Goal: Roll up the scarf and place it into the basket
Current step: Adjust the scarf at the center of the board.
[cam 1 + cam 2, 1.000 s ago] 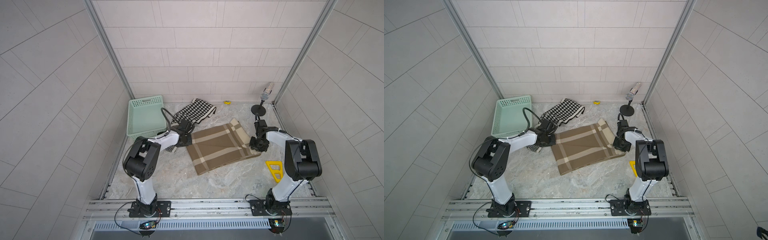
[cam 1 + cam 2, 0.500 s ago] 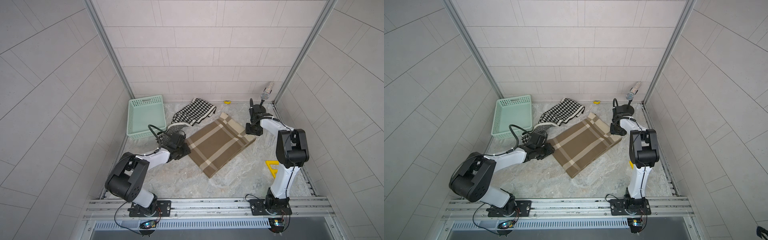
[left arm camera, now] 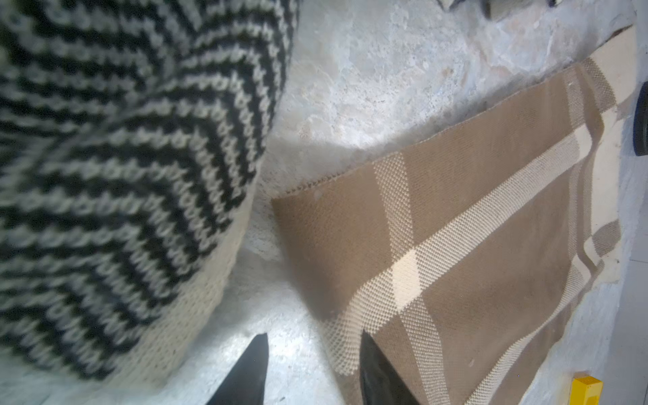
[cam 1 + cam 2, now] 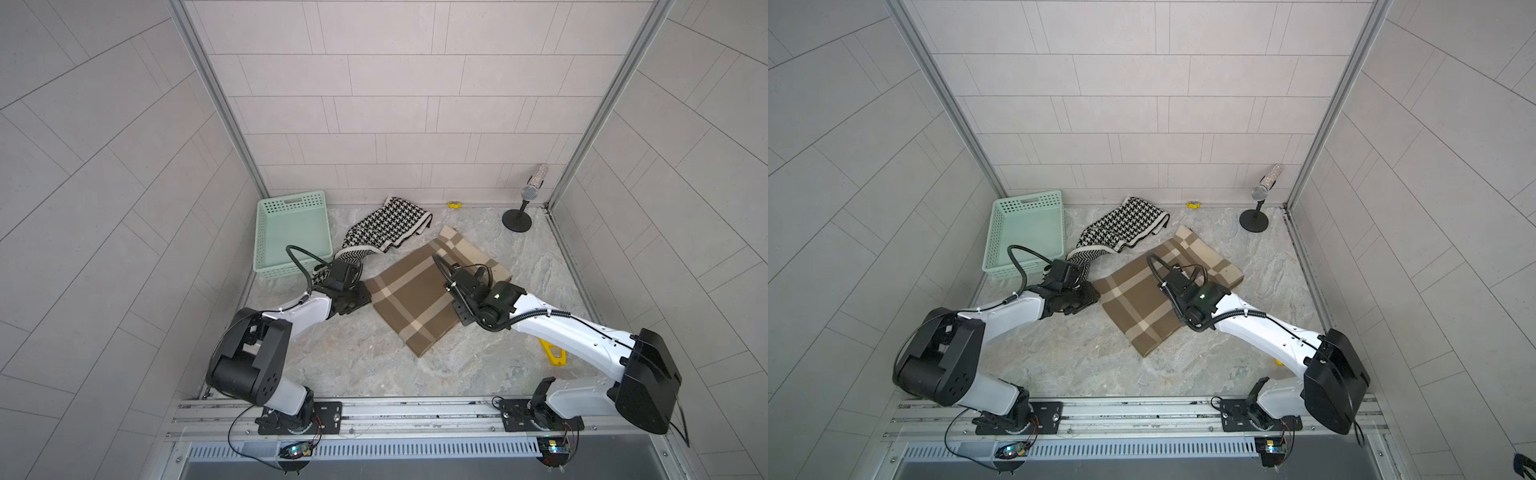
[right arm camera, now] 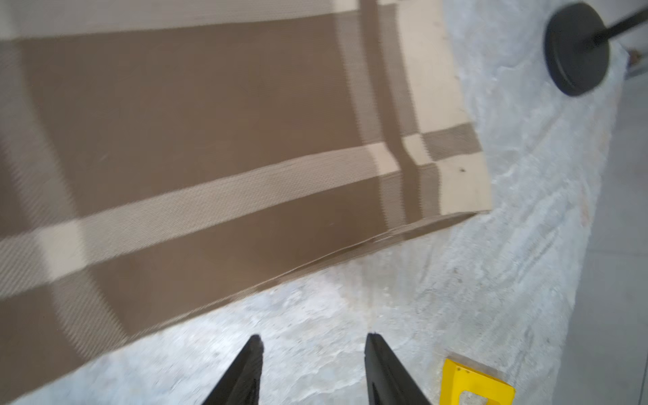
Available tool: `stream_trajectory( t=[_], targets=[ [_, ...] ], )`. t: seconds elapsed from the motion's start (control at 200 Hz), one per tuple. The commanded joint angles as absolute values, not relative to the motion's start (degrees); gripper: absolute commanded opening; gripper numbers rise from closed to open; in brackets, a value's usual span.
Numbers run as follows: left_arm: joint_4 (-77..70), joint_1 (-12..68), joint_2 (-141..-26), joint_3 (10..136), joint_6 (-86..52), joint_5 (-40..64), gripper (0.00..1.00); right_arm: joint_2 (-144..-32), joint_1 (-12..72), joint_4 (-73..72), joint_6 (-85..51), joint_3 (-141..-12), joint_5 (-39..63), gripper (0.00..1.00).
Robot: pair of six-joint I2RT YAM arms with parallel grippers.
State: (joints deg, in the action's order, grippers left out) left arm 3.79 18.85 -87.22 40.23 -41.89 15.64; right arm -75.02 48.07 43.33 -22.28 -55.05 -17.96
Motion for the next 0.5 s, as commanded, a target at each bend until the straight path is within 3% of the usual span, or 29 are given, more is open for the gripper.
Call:
stream_trajectory(
  t=[0.0,0.22,0.495],
  targets=[
    [-0.40,18.77,-88.84,40.08,-41.22,18.74,0.46,-74.03,55.44,44.64,-29.78,-53.64,-18.72,0.51],
    [-0.76,18.76,-89.41,39.82,-41.22,17.94,0.42,-82.56,69.29,46.14,-30.87,-58.77,-24.15,0.56],
    [-1.14,18.77,-90.01,38.12,-41.24,17.00,0.36,-96.24,74.55,45.41,-25.14,-67.24,-24.03,0.61]
  ],
)
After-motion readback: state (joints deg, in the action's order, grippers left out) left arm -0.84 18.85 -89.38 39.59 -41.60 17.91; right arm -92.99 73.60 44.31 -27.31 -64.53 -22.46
